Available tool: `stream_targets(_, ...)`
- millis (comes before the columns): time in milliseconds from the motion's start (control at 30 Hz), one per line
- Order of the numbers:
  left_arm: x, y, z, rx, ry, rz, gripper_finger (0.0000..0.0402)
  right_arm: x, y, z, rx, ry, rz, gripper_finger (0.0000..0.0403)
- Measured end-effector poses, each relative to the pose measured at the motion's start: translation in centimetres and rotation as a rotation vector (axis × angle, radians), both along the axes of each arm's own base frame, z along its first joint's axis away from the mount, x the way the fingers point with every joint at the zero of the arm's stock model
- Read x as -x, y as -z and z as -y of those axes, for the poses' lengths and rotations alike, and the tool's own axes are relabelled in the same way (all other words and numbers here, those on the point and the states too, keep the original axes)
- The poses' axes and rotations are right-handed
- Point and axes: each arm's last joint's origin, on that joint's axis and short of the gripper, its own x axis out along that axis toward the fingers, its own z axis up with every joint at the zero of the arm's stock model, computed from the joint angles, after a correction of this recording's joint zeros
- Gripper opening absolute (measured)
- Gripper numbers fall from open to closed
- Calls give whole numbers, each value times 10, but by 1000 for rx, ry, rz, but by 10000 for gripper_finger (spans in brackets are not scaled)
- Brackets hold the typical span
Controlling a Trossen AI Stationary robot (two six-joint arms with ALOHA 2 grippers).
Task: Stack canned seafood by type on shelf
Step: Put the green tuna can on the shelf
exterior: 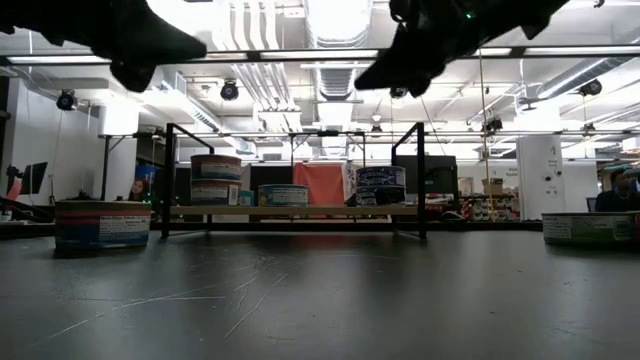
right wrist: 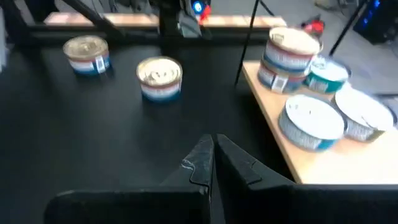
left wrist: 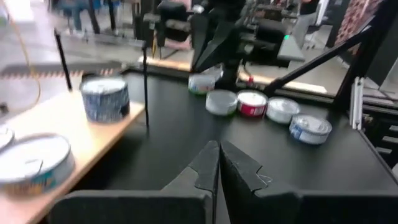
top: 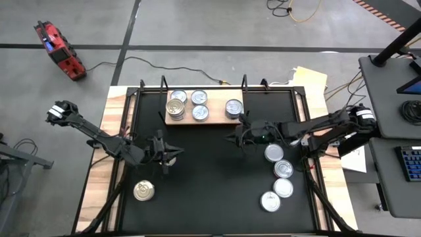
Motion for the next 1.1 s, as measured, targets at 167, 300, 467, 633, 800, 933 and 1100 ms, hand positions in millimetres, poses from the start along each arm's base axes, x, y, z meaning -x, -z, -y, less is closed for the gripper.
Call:
stream_targets(167,3,10,-1,53,-25,-79,0,3,10,-20,-10,-34,-28,10)
stream_targets(300,6,19,-3,87,-48,-153,0,5,18,-31,-7,-74,-56,13)
stream_targets(467,9,27,-3,153,-26,-229,0,4,25,-36,-22,-79,-78,13)
stream_targets(633,11,31,-3,225,-6,-273,0,1,30,-37,-41,-66,-88,13)
stream_targets(800,14,36,-2,325,36,-342,0,-1,31,-37,-56,-60,-74,13)
stream_targets(933,16,40,-2,370,33,-390,0,-1,32,-37,-60,-58,-81,13)
stream_targets(1100,18,41,-2,406,19,-420,0,-1,32,-37,-70,-53,-82,13)
